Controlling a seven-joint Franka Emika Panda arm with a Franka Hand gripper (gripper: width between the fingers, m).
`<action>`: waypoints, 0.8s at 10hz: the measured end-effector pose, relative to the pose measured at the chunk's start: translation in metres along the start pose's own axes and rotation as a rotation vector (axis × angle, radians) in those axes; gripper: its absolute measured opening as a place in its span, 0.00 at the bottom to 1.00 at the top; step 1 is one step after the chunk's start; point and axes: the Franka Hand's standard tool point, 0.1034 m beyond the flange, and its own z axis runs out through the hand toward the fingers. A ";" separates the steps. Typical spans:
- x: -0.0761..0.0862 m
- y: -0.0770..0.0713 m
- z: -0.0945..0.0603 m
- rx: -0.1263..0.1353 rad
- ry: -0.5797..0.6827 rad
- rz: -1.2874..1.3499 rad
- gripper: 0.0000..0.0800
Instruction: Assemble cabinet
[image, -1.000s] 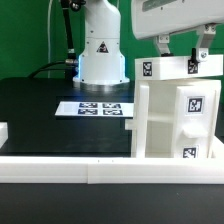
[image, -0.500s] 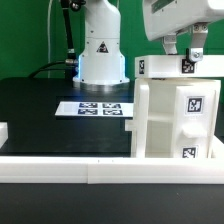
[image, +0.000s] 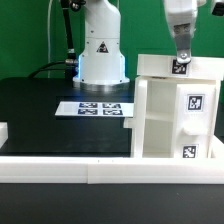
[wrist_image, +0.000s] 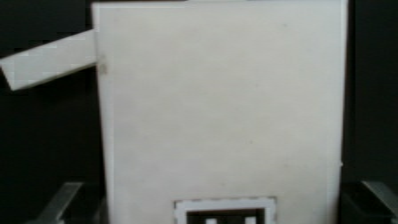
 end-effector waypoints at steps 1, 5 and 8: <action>0.000 -0.001 0.001 0.007 -0.010 0.127 0.70; 0.000 -0.003 0.001 0.008 -0.036 0.206 0.70; -0.006 -0.007 -0.011 0.021 -0.067 0.164 0.98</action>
Offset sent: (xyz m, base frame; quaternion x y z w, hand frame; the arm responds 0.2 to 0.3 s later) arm -0.0013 -0.0045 -0.0025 -0.0131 0.0071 0.1663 0.9860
